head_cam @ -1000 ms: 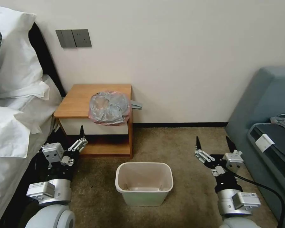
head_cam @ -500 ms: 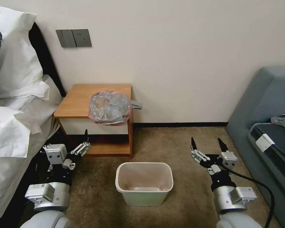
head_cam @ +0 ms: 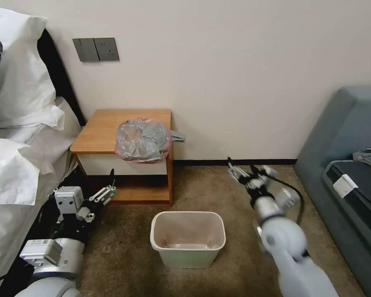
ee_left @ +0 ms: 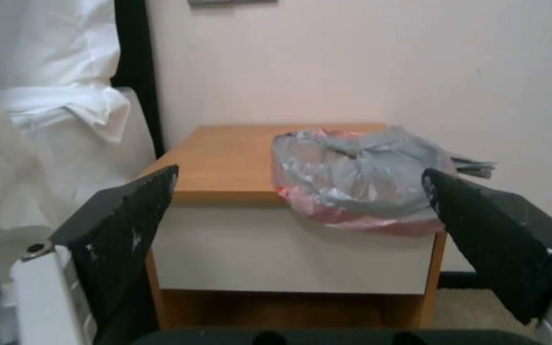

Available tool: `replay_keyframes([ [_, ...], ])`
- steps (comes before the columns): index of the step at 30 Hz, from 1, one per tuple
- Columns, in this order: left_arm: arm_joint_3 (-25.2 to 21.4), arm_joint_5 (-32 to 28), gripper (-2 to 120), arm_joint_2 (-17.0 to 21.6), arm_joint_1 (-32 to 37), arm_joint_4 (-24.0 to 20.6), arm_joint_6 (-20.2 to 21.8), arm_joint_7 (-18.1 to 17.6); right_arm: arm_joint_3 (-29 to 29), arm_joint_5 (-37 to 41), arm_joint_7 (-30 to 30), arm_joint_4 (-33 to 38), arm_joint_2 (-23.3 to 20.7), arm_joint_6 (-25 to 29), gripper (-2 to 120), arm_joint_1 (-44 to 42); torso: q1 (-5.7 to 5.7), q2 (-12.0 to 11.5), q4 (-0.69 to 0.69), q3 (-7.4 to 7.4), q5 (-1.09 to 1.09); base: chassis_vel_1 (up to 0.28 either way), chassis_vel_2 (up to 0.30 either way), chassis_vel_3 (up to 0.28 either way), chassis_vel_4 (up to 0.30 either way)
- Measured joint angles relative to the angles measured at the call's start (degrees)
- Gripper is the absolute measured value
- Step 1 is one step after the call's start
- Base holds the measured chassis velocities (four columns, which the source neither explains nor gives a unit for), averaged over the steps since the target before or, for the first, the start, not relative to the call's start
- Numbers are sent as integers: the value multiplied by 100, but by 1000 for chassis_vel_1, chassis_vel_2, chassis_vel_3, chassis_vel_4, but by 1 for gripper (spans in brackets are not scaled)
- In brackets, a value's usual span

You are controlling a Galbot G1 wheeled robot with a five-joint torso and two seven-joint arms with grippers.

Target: Pick up the garbage bag from the table and place it over the trash can.

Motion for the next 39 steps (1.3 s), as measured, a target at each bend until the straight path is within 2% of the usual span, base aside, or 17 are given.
replay_keyframes([
  [2,-16,-4,100,2,25,0,0,0,-96,204,-23,-264,82,19,100,177,0,0,0,0,0,0,0,0,0],
  [6,-46,-109,100,0,128,2,0,3,-353,1149,-356,-1082,397,101,100,734,0,0,0,0,1,0,0,0,0],
  [9,-44,-104,100,-34,181,3,-24,3,-371,1425,-541,-1241,474,111,100,839,0,0,0,0,0,0,0,0,0],
  [10,-26,-74,100,-131,332,5,-110,25,-375,2015,-884,-1503,595,48,100,1019,0,0,-1,0,0,0,0,0,0],
  [11,-26,-74,100,-131,332,5,-110,25,-375,2015,-884,-1503,595,48,100,1019,0,0,-1,0,0,0,0,0,0],
  [13,1,-105,100,-226,498,9,-148,35,-377,2744,-1063,-1726,690,-90,100,1192,0,0,-1,-1,0,0,0,0,0],
  [14,1,-105,100,-226,498,9,-148,35,-377,2744,-1063,-1726,690,-90,100,1192,0,0,-1,-1,0,0,0,0,0],
  [17,12,-122,100,-295,608,11,-194,46,-336,3523,-1181,-1950,854,-266,100,1414,0,0,-1,-1,0,0,0,0,0],
  [21,16,-72,100,-367,645,13,-221,72,-348,3853,-1305,-2259,1001,-452,100,1666,0,0,-2,-1,0,0,0,0,0],
  [31,21,45,100,-355,650,17,-274,79,-455,4032,-1515,-3063,1286,-558,100,2086,0,0,-1,-1,0,0,0,0,0],
  [39,79,226,100,-380,631,19,-386,133,-406,4186,-1672,-3316,1444,-606,74,2262,0,0,-2,-1,1,0,0,0,0],
])
